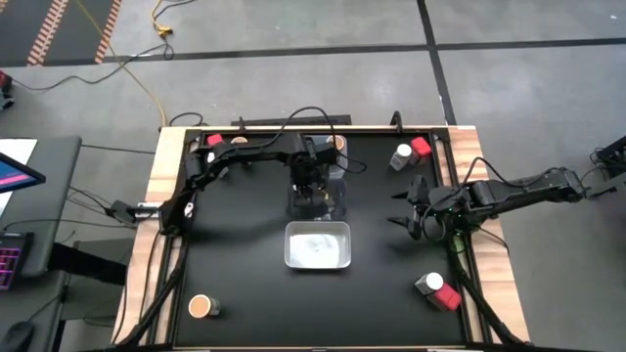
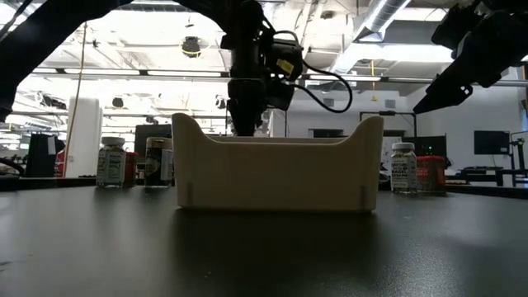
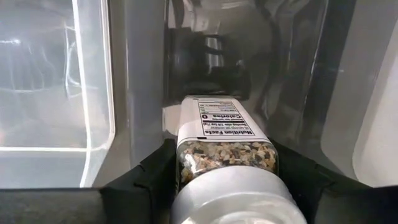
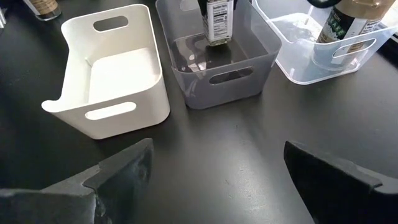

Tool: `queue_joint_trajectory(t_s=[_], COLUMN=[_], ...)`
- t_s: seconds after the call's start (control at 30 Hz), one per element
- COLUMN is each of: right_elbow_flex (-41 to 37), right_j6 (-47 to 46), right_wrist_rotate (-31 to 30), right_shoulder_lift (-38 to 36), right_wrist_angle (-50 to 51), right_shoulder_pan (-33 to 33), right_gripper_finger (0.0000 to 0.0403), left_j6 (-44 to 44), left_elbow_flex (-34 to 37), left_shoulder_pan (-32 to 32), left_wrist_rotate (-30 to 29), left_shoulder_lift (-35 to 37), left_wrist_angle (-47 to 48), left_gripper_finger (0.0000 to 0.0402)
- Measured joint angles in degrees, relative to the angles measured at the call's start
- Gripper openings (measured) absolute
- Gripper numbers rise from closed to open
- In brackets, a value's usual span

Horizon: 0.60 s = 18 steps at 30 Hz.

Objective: Sort spices by type
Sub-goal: Put the bottom left white seasoning bottle into the black transparent bin

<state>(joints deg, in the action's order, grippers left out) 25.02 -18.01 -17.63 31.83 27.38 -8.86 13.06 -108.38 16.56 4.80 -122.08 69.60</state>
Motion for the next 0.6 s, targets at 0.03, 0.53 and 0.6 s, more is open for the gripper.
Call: queue_joint_trajectory(t_s=[0.03,0.53,0.6], right_elbow_flex=[0.0,0.0,0.0], right_j6=[0.0,0.0,0.0], right_wrist_rotate=[0.0,-0.3,-0.3], right_shoulder_lift=[0.0,0.0,0.0], right_wrist_angle=[0.0,0.0,0.0], right_shoulder_pan=[0.0,0.0,0.0], right_gripper_finger=[0.0388,0.0388,0.0388], left_j6=[0.2,-0.3,-0.4], left_elbow_flex=[0.0,4.5,4.0], left_shoulder_pan=[0.0,-0.1,-0.1], left_wrist_rotate=[0.0,-0.1,-0.1], left_shoulder_lift=[0.0,0.3,0.2], left_wrist_angle=[0.0,-2.6,-2.8], left_gripper_finger=[0.0201,0.0211,0.0211])
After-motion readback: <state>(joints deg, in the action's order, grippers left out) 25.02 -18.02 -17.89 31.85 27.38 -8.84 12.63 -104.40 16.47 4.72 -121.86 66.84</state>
